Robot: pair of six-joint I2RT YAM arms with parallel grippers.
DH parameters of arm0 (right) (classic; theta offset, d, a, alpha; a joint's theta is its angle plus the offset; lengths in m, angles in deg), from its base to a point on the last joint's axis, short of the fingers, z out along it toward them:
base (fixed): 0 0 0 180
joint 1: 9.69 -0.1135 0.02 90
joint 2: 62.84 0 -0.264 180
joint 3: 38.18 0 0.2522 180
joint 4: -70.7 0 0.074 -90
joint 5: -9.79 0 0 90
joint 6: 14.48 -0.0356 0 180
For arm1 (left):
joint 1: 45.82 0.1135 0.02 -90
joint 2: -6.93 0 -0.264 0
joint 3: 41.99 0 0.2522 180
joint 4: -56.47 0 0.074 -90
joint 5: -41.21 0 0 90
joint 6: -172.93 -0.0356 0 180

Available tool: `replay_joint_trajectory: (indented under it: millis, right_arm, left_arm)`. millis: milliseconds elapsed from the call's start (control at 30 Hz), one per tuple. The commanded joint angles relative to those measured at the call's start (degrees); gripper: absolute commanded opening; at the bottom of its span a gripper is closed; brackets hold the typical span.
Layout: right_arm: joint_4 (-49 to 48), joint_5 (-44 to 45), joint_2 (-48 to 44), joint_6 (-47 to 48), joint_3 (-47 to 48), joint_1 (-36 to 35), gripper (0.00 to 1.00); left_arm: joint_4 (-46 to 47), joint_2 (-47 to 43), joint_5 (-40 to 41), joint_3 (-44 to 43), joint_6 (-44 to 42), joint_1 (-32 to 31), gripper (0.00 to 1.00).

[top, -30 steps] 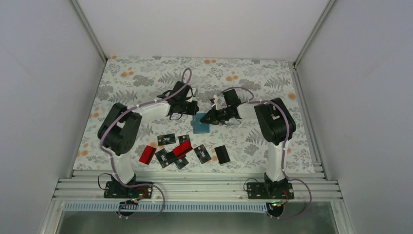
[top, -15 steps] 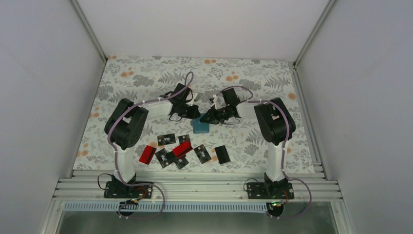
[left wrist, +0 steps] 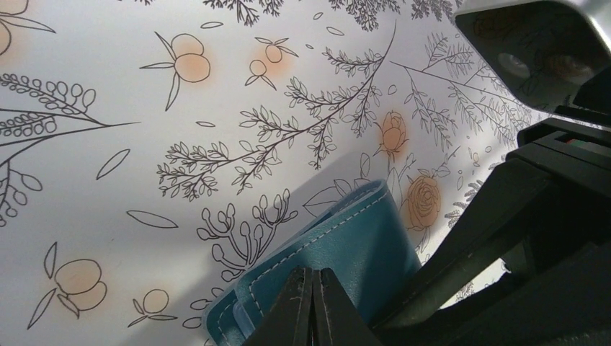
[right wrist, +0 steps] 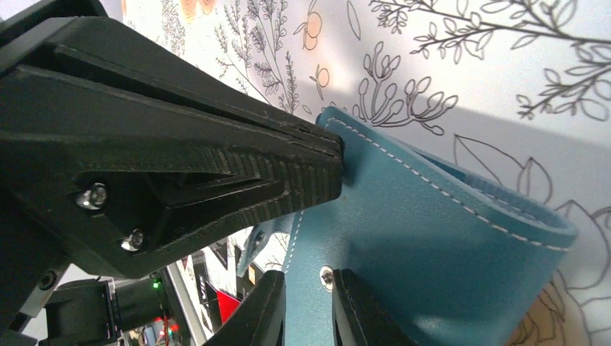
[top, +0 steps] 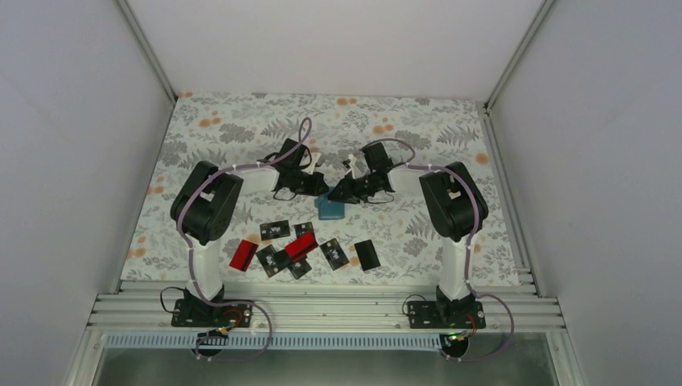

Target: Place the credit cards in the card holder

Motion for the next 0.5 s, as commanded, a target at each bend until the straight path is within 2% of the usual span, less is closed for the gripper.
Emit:
replay_joint_trajectory:
  millis: [0, 467]
  right_arm:
    - [2.7, 2.5, -2.0, 0.4, 2.1, -1.6, 0.20]
    - [4.7, 4.0, -2.3, -0.2, 4.9, -3.6, 0.21]
  left_arm:
    - [0.2, 1.0, 0.2, 2.1, 0.9, 1.0, 0.02]
    - [1.2, 1.0, 0.0, 3.2, 1.2, 1.2, 0.02]
